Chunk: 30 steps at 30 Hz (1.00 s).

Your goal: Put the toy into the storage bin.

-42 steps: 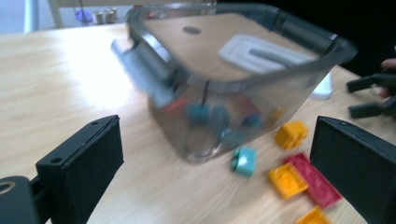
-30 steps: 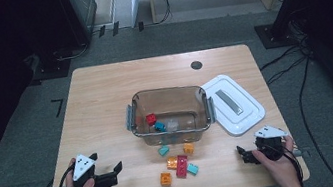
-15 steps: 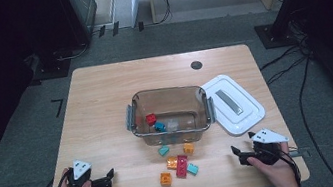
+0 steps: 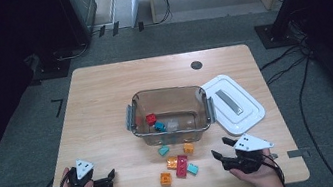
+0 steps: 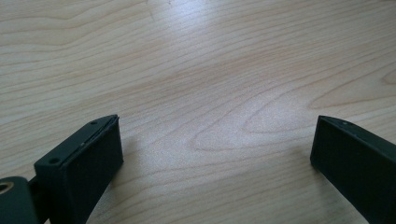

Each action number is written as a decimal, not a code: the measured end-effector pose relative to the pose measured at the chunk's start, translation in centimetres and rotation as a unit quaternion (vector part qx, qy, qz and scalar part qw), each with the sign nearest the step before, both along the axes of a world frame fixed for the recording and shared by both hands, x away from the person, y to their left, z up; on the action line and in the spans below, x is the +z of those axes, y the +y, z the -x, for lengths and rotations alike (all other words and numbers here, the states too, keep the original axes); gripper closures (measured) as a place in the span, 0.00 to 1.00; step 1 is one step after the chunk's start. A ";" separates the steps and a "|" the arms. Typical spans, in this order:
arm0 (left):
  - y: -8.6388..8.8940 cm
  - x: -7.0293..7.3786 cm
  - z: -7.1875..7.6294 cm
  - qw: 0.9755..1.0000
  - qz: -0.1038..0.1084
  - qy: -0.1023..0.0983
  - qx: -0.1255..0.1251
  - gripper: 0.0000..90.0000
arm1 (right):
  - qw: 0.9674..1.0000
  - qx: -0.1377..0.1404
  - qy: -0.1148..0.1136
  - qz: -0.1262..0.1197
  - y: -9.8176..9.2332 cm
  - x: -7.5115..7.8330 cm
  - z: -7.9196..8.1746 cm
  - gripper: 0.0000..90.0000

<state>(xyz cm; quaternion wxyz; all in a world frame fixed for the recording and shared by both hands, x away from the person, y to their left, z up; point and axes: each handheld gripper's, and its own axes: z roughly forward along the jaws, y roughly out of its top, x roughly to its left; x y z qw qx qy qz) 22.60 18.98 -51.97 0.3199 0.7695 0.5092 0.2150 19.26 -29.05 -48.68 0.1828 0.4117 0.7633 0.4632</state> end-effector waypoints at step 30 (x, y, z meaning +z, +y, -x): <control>0.0 0.0 -0.2 1.000 -0.001 0.000 -0.009 0.02 | 0.992 0.092 -0.006 0.092 7.2 -2.4 -3.9 0.65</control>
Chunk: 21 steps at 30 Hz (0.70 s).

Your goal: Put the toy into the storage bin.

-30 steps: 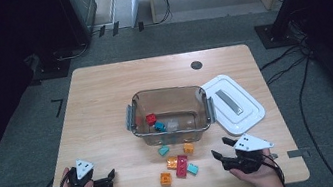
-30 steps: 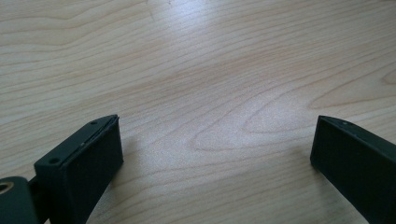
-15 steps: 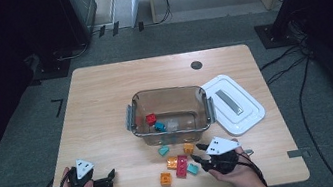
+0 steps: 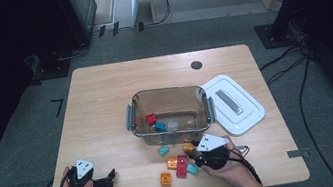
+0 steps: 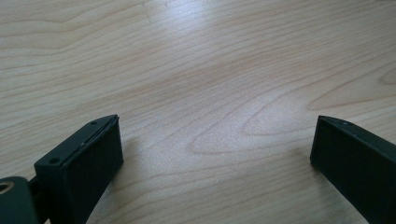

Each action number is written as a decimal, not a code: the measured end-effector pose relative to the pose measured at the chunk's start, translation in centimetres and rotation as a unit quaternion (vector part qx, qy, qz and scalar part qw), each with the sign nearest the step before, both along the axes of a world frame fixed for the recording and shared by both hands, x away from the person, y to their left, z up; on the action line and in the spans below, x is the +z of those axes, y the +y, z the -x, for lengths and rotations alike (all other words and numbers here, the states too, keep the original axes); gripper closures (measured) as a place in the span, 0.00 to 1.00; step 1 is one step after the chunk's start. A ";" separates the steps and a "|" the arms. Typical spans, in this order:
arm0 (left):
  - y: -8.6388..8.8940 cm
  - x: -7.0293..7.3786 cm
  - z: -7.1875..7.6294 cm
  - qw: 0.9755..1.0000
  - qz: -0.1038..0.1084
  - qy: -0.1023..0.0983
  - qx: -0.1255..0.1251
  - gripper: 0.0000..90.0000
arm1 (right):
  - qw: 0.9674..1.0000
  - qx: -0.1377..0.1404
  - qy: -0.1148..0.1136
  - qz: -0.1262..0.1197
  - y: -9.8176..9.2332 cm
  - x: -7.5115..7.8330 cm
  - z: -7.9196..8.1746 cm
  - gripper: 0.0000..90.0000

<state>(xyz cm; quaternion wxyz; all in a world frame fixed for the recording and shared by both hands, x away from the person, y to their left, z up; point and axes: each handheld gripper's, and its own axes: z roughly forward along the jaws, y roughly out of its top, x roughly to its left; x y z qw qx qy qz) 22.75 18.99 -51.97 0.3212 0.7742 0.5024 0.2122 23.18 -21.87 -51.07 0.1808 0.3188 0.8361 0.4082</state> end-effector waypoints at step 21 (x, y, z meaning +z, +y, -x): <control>0.0 0.0 0.0 1.000 0.000 0.000 0.000 0.02 | 0.999 0.014 -0.003 -0.050 -0.4 1.4 1.2 0.75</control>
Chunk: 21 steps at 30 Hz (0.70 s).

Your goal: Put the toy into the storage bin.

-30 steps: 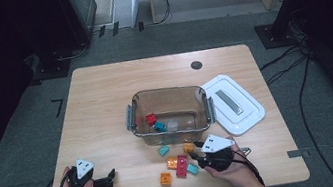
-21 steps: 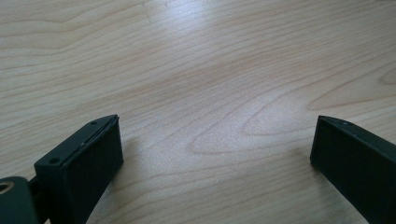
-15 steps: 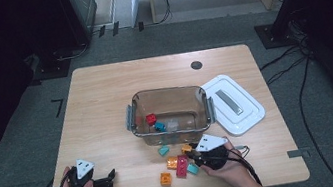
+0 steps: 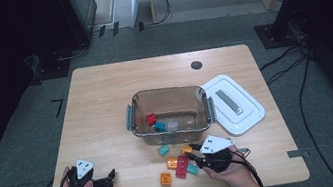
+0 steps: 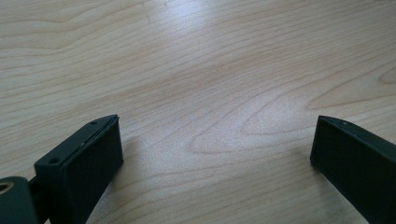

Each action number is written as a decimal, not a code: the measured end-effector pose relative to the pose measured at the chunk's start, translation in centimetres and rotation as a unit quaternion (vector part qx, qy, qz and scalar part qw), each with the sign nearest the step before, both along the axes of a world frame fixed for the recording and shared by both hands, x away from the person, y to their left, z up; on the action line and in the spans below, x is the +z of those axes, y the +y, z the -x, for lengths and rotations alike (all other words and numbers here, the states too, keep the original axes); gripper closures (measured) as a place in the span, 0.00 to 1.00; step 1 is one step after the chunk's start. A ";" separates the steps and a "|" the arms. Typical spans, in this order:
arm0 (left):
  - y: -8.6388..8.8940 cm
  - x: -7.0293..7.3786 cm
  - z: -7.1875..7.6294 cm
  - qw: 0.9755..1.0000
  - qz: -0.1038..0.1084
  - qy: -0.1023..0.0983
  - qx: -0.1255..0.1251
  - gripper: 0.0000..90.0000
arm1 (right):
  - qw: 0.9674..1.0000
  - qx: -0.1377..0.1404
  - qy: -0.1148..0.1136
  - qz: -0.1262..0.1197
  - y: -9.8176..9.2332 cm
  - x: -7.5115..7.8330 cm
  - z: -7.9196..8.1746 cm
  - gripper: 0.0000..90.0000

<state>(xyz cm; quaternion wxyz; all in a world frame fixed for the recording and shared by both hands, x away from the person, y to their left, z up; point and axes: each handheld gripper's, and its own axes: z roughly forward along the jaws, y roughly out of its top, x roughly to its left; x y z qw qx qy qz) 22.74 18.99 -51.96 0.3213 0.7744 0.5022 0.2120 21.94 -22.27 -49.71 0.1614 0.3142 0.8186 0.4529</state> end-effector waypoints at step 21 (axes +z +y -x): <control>0.0 0.0 0.0 1.000 0.000 0.000 0.000 0.02 | 0.999 0.001 -0.022 -0.046 -0.6 3.7 1.6 0.75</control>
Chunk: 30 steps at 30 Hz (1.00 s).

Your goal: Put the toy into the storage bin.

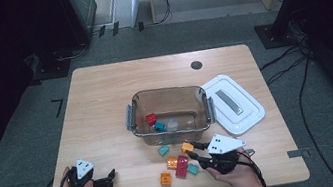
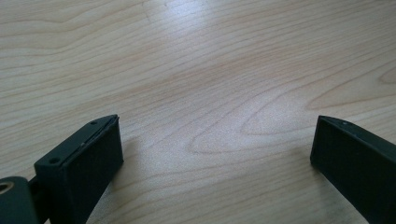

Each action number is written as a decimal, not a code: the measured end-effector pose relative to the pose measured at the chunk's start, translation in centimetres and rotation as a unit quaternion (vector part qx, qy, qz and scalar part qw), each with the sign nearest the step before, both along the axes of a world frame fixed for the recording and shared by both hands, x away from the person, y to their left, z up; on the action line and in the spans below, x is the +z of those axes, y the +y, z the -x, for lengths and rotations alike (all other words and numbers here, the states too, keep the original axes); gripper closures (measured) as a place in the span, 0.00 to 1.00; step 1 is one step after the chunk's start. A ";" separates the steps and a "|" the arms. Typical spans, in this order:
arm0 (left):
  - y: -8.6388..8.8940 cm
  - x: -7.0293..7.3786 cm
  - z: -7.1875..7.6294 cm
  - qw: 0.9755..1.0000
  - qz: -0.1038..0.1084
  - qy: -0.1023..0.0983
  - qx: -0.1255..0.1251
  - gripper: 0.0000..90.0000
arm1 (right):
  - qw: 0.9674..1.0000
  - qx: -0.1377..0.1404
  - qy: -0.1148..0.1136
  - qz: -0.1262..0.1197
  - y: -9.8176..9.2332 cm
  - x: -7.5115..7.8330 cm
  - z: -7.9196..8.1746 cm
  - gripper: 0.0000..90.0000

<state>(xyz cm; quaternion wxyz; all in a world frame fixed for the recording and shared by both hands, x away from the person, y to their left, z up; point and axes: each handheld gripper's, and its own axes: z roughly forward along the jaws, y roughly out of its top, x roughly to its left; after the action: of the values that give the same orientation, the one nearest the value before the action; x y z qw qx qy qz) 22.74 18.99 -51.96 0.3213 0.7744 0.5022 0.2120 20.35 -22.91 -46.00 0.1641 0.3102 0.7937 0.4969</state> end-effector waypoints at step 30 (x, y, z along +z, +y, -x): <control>0.0 0.0 0.0 1.000 0.000 0.000 0.000 0.02 | 0.998 -0.028 -0.027 -0.046 -2.9 7.3 -2.6 0.75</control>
<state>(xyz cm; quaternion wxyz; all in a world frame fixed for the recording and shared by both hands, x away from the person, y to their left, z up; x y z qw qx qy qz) 22.74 18.98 -51.96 0.3215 0.7741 0.5025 0.2119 22.97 -25.84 -38.67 0.1852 0.3260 0.7559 0.5367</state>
